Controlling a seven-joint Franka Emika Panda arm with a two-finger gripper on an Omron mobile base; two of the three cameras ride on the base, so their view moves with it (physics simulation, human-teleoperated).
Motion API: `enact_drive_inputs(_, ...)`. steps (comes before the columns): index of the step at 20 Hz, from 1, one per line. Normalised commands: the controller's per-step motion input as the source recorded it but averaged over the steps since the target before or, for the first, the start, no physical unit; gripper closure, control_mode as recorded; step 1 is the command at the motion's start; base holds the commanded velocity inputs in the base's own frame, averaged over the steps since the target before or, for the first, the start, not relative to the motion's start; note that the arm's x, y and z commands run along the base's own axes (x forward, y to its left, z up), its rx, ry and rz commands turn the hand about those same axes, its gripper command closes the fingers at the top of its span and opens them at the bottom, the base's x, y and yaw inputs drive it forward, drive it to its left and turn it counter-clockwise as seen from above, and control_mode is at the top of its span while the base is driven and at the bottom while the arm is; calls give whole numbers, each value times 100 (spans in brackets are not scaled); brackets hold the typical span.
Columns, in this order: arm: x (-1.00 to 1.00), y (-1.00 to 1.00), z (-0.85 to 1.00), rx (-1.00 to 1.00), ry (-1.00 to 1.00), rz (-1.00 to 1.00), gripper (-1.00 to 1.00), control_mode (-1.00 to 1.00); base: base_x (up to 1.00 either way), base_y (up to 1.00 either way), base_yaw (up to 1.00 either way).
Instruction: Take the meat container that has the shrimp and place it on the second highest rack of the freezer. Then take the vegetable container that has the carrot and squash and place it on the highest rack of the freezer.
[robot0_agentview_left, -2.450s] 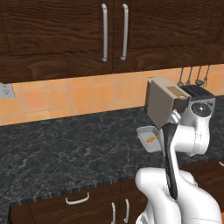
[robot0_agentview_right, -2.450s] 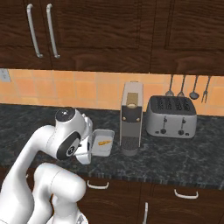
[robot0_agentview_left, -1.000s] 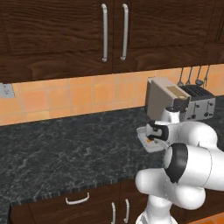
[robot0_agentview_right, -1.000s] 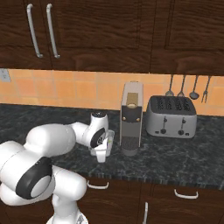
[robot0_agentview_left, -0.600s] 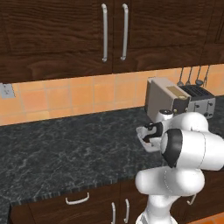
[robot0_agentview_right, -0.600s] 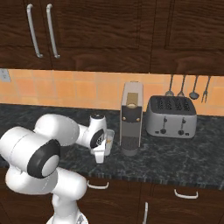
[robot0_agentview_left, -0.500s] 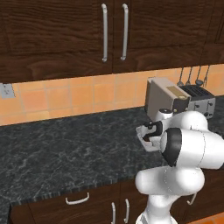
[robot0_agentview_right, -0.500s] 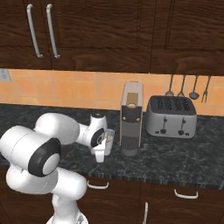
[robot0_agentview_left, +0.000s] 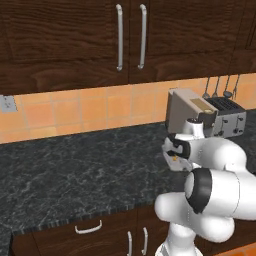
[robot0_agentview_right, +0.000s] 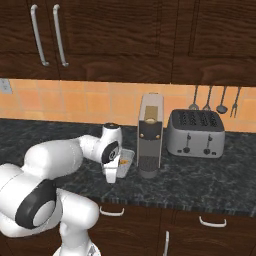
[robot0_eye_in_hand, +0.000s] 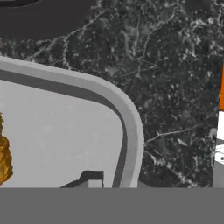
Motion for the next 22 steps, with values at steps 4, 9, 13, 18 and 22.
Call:
enact_drive_inputs(4, -51, 0, 91, 0, -8, -17, 100, -100, 0, 0, 0)
enact_drive_inputs(9, -74, 0, 91, 0, -19, -11, 100, -100, 0, 0, 0)
enact_drive_inputs(13, -79, 0, 84, -2, -24, -10, 100, -100, 0, 0, 0)
enact_drive_inputs(18, -73, 20, 93, -9, -21, -13, 100, -100, 0, 0, 0)
enact_drive_inputs(22, -67, 10, 97, -5, -3, -10, 100, -100, 0, 0, 0)
